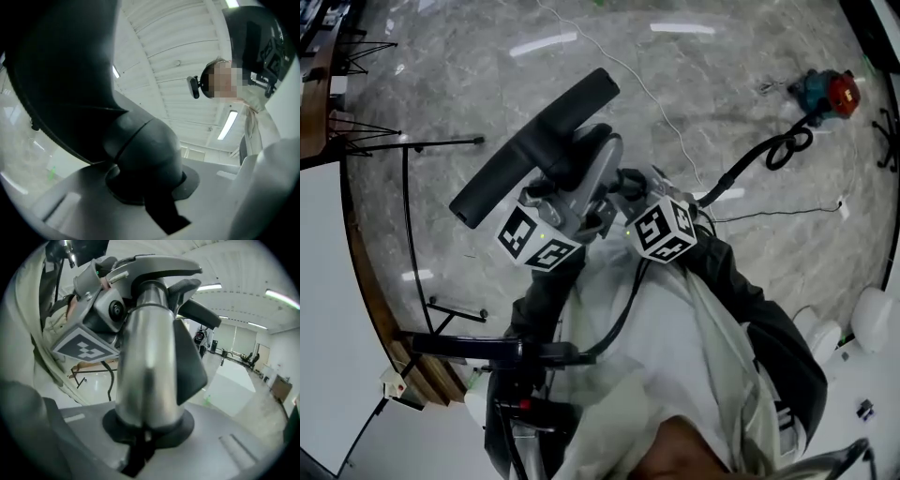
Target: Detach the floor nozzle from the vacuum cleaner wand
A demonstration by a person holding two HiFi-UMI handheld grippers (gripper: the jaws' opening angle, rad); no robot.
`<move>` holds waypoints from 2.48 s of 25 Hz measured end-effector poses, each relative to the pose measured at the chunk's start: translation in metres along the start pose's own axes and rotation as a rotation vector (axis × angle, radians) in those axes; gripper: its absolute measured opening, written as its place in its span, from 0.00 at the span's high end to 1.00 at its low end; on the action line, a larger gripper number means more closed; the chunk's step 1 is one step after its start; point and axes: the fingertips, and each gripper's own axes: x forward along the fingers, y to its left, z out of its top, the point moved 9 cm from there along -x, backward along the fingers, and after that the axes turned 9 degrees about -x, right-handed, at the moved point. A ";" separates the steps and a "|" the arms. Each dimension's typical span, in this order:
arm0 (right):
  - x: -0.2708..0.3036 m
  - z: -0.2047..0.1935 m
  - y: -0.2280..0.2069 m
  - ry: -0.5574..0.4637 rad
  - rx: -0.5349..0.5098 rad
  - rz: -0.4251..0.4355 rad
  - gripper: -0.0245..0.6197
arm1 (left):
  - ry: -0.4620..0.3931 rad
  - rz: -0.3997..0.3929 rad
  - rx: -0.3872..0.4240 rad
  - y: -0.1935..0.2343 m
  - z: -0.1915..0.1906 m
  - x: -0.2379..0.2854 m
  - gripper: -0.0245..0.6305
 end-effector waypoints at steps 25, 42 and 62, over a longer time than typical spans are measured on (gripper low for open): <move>0.006 -0.005 0.002 -0.034 -0.082 0.229 0.89 | -0.014 -0.077 0.016 0.001 -0.004 -0.015 0.85; 0.023 -0.010 0.000 0.043 -0.021 -0.061 0.89 | -0.045 0.181 -0.029 0.023 -0.008 -0.011 0.85; 0.009 -0.002 -0.005 0.016 -0.002 0.003 0.89 | -0.031 0.126 -0.020 0.011 0.001 -0.002 0.85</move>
